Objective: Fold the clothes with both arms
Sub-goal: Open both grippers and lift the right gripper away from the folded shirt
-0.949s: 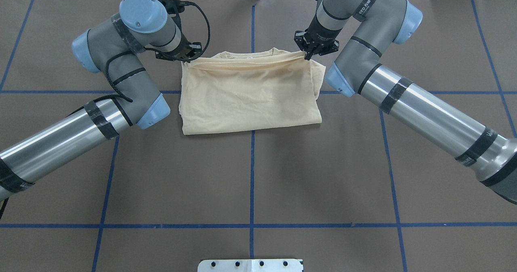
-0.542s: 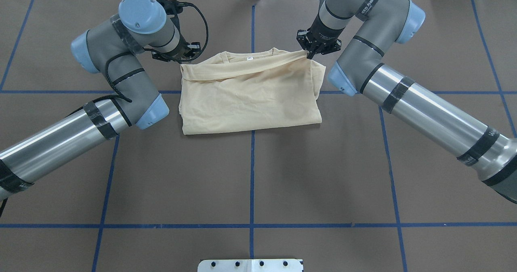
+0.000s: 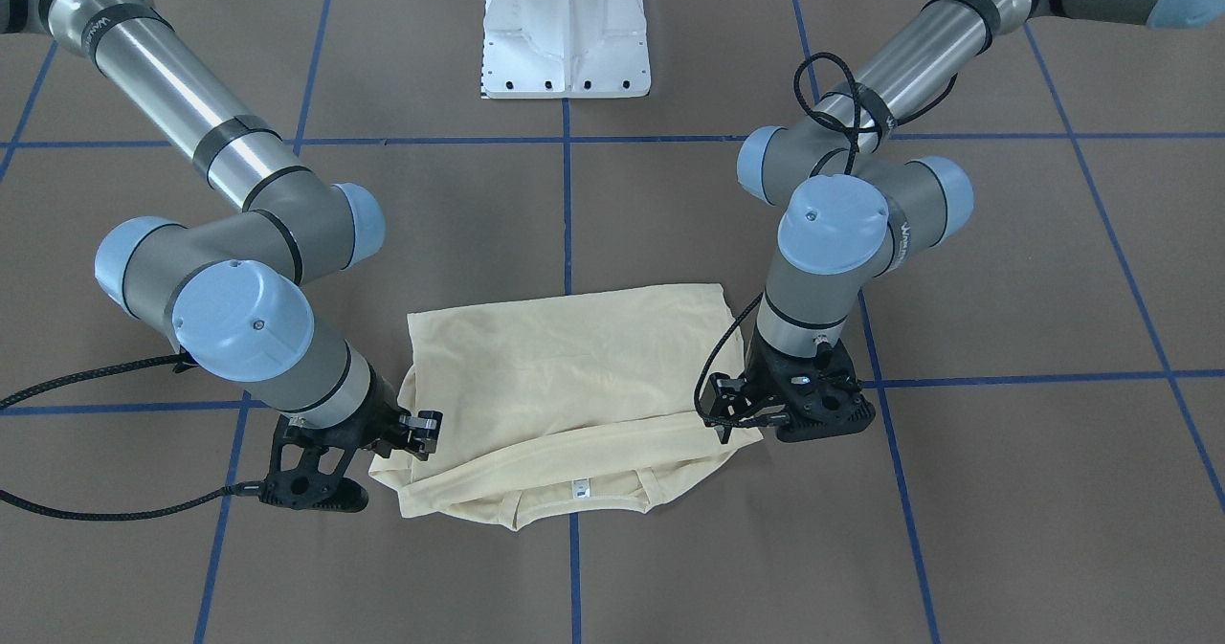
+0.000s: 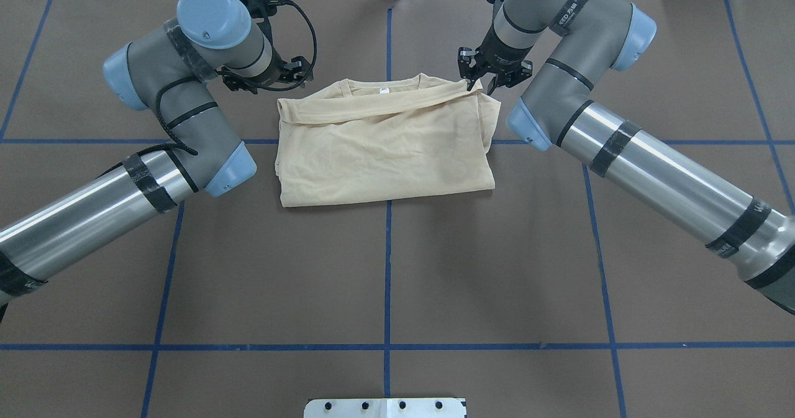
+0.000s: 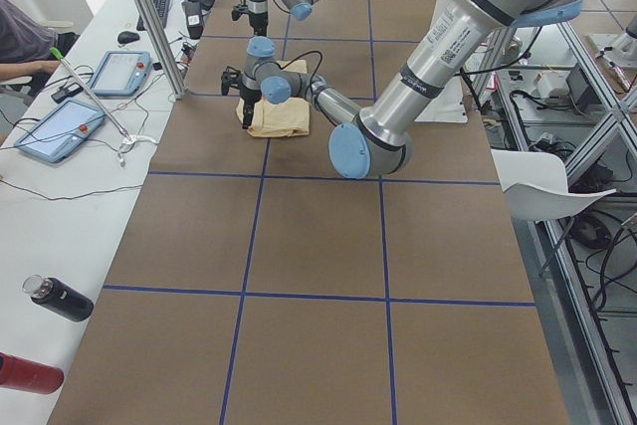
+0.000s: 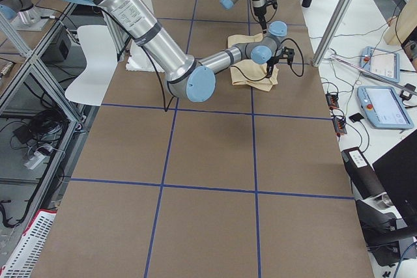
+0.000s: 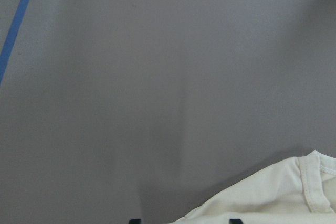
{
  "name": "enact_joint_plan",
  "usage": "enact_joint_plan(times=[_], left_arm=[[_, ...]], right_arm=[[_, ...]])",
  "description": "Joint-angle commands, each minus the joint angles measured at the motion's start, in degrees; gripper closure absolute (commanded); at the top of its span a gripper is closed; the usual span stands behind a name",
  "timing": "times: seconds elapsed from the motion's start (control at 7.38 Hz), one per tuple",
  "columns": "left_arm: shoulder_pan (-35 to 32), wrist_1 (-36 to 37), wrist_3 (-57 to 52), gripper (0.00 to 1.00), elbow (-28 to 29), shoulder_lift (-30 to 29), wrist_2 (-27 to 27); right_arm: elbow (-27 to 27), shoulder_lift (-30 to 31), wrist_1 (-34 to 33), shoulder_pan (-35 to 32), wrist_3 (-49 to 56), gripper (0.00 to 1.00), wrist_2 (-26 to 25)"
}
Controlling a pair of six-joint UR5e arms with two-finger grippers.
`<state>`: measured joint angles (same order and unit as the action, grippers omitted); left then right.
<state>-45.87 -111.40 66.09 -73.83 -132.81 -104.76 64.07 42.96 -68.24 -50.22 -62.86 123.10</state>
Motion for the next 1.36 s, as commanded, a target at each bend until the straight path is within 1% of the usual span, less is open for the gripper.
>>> enact_joint_plan(times=[0.0,0.14,0.27,0.41,0.54,0.81,0.95,1.08,1.22], left_arm=[[-0.1,2.22,-0.17,0.01,-5.68,2.63,-0.09],[-0.1,6.5,-0.17,0.01,-9.53,2.64,-0.27],[-0.19,8.55,-0.09,0.01,-12.79,3.08,-0.36],[-0.1,8.83,0.35,0.01,-13.61,3.69,-0.44],[-0.1,8.83,0.53,0.01,-14.14,4.13,-0.36],[-0.01,8.83,0.71,0.01,-15.11,4.14,-0.18],[0.08,8.83,0.71,0.01,-15.2,4.48,-0.09],[0.08,8.83,0.71,0.01,-15.55,4.84,-0.09],[0.08,8.83,0.71,0.01,-15.9,4.93,-0.09]], right_arm=[[5.84,4.29,-0.05,0.12,0.64,0.0,0.39],[11.29,8.07,-0.57,1.08,0.29,0.0,0.91],[16.13,11.67,-0.75,3.0,-0.41,0.0,0.83],[18.79,14.41,-0.66,5.55,-2.07,0.0,-0.21],[19.16,14.69,-0.58,7.49,-4.18,0.0,-2.49],[22.57,18.8,0.03,11.61,-4.38,0.0,-7.32],[23.29,19.0,-0.14,13.11,-4.38,0.0,-8.82],[22.69,18.92,-0.66,14.52,-4.46,0.02,-9.8],[23.11,18.83,-0.66,14.54,-4.55,0.2,-9.54]])
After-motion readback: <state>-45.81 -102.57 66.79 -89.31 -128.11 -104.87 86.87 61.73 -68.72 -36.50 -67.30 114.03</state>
